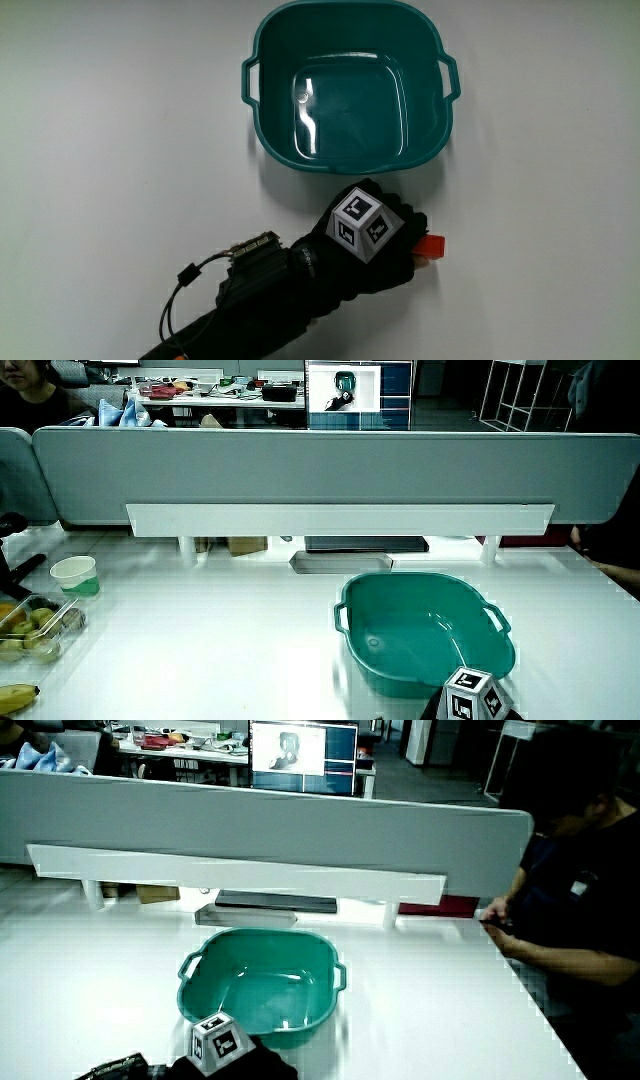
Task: Place red block
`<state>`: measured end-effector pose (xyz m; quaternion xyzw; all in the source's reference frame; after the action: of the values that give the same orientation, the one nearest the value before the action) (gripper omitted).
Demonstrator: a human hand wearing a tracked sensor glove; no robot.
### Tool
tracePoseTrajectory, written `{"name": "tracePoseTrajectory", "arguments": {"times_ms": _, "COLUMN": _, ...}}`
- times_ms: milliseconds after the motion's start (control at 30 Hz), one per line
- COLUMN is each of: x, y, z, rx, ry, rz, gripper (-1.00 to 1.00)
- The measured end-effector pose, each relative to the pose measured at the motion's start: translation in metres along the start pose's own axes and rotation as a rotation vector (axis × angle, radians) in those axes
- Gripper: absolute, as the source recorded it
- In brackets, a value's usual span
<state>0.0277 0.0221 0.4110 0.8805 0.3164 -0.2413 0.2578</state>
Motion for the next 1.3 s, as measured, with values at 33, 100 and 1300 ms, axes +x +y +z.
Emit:
{"name": "tracePoseTrajectory", "arguments": {"times_ms": 33, "x": 0.000, "y": -0.001, "z": -0.001, "rx": -0.001, "ry": 0.001, "rz": 0.007, "gripper": 0.00}}
{"name": "tracePoseTrajectory", "arguments": {"times_ms": 100, "x": 0.000, "y": 0.000, "z": -0.003, "rx": -0.006, "ry": 0.003, "rz": 0.000, "gripper": 0.00}}
{"name": "tracePoseTrajectory", "arguments": {"times_ms": 1300, "x": -0.016, "y": -0.027, "z": -0.013, "rx": 0.006, "ry": -0.100, "rz": -0.027, "gripper": -1.00}}
